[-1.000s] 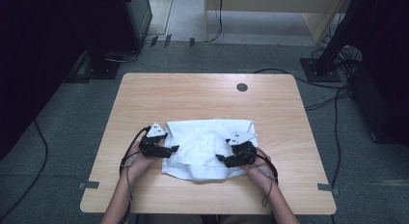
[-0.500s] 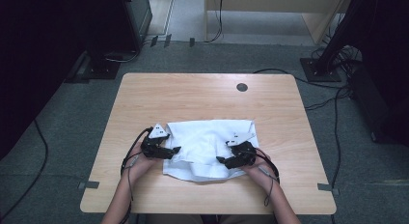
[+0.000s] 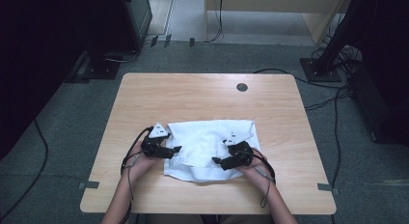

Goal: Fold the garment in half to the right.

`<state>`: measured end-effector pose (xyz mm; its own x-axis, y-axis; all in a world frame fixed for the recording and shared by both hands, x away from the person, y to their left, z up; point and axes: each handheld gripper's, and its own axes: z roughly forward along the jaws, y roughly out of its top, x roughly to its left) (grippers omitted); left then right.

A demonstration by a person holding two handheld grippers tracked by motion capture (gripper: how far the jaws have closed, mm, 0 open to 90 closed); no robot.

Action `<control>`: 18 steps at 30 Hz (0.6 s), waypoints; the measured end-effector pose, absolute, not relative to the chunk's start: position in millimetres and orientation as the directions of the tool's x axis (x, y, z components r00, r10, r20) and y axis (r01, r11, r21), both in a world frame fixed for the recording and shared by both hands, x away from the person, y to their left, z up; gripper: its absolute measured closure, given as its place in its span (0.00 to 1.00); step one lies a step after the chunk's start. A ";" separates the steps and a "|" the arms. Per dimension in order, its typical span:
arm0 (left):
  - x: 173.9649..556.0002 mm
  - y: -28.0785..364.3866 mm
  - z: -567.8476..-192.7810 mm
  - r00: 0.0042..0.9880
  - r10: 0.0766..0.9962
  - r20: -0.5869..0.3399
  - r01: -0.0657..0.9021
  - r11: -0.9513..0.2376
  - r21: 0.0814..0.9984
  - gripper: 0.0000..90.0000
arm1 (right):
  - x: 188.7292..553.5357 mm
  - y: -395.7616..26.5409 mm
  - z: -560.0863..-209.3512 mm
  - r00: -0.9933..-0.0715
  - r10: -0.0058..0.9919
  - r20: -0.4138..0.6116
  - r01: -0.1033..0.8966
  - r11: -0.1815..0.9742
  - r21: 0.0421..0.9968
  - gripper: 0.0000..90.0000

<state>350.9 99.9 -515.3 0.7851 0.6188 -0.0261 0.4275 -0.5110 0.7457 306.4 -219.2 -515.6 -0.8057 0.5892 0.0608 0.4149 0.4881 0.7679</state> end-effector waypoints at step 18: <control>357.5 103.0 -523.4 0.767 0.641 -0.017 0.440 -0.508 0.741 0.22 | 299.8 -202.1 -528.6 -0.831 0.556 -0.008 0.361 0.551 0.752 0.15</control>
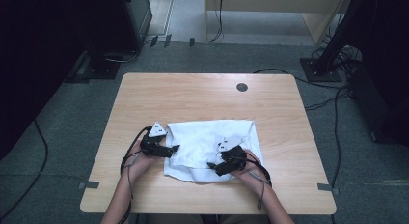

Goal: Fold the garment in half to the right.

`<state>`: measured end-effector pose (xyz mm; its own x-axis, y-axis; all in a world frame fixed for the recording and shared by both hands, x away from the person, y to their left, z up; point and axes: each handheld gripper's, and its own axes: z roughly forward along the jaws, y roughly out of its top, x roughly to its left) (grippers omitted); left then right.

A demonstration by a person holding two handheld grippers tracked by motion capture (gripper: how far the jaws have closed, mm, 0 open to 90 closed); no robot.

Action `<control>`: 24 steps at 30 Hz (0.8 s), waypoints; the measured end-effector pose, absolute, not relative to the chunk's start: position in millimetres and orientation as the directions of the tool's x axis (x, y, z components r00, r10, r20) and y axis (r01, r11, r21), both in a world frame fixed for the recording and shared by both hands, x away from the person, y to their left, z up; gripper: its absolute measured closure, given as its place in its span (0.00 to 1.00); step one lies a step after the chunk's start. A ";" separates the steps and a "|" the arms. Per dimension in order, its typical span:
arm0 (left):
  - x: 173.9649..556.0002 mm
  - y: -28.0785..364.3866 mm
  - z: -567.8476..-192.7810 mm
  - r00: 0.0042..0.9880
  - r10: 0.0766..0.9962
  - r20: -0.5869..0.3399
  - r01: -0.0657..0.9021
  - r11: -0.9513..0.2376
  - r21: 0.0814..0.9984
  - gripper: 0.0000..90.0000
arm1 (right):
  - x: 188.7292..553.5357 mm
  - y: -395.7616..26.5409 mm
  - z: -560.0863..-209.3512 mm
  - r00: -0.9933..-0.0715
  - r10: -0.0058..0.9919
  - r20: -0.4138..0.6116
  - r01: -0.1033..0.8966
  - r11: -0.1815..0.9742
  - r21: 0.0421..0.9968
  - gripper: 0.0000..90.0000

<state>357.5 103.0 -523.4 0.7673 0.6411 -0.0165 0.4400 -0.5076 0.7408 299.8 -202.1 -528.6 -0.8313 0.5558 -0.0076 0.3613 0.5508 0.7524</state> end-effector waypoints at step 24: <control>356.3 95.2 -522.5 0.787 0.617 -0.018 0.430 -0.528 0.732 0.22 | 301.3 -186.6 -521.5 -0.811 0.584 0.010 0.387 0.524 0.759 0.19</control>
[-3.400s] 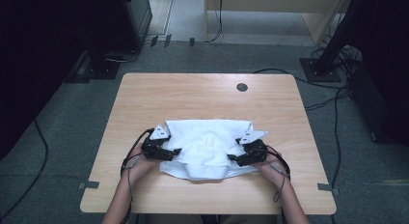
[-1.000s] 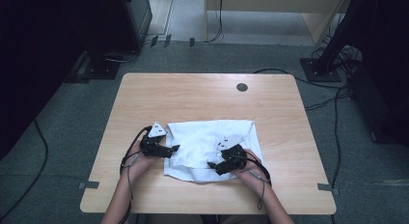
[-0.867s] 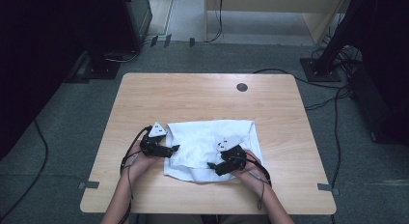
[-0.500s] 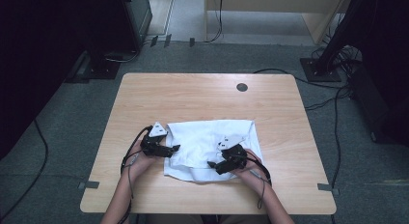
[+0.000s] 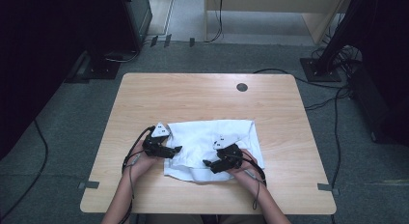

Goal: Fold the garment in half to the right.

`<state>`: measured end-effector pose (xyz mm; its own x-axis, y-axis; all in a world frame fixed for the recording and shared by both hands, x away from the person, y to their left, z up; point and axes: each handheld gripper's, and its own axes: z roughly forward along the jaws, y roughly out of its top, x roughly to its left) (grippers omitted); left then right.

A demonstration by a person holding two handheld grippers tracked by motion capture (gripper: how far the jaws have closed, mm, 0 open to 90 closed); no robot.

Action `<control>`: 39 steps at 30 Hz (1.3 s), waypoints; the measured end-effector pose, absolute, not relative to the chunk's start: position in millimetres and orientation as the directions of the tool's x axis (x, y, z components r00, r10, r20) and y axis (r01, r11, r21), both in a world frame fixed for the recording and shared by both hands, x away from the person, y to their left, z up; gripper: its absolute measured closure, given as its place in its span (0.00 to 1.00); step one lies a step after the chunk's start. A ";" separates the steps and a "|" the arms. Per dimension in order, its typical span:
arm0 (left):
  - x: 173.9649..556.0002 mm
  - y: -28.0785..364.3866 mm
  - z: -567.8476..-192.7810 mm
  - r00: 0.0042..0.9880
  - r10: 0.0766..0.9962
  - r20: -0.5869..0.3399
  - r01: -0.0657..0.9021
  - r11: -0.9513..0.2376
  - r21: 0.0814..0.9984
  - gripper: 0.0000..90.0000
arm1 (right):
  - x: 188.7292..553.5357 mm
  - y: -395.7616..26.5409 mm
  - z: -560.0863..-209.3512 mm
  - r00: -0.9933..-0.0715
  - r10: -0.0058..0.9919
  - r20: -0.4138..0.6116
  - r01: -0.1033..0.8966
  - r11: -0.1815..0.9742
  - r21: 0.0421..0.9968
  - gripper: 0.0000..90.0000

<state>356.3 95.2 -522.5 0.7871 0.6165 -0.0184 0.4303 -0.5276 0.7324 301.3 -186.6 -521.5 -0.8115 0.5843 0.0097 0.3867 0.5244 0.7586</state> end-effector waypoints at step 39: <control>363.4 108.5 -520.3 0.765 0.644 -0.016 0.440 -0.503 0.744 0.22 | 287.3 -160.2 -515.4 -0.815 0.580 -0.006 0.356 0.509 0.784 0.18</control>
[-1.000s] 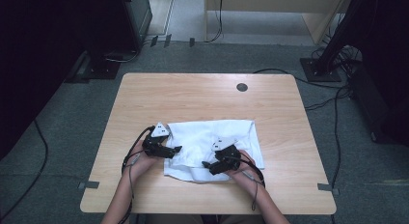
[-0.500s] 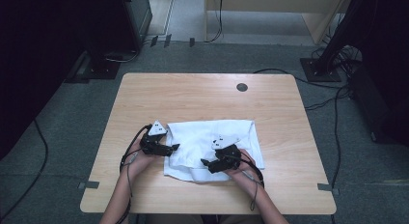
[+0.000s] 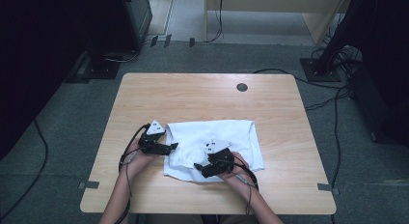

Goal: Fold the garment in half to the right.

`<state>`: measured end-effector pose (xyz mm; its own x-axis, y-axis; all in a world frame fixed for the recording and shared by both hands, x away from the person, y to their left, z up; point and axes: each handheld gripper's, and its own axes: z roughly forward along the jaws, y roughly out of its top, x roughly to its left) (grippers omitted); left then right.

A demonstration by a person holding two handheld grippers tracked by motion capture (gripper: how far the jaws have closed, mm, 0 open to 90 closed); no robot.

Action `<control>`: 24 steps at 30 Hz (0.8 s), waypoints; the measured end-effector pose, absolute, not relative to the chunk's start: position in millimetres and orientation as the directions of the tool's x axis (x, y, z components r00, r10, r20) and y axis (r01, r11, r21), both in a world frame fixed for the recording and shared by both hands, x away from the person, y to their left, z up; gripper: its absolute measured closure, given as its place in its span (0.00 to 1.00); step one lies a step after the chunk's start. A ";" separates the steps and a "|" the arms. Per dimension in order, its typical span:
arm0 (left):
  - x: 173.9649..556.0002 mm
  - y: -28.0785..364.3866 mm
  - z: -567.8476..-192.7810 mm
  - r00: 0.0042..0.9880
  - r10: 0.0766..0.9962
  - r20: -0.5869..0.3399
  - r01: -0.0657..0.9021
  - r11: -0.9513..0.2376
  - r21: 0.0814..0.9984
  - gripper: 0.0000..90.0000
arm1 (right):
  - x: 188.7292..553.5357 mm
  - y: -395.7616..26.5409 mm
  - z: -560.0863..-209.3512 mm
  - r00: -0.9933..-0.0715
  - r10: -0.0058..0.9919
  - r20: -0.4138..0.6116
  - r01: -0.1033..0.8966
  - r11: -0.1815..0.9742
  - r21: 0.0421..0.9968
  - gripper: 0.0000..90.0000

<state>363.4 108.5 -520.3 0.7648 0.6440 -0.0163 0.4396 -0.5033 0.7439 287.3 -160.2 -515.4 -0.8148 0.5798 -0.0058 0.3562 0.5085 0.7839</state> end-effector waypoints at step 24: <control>371.6 111.4 -519.1 0.761 0.648 -0.018 0.435 -0.489 0.756 0.22 | 292.5 -162.4 -518.7 -0.812 0.583 0.030 0.379 0.487 0.787 0.21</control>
<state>371.6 111.4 -519.1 0.7610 0.6484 -0.0184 0.4352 -0.4893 0.7558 292.5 -162.4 -518.7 -0.8121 0.5827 0.0304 0.3790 0.4871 0.7869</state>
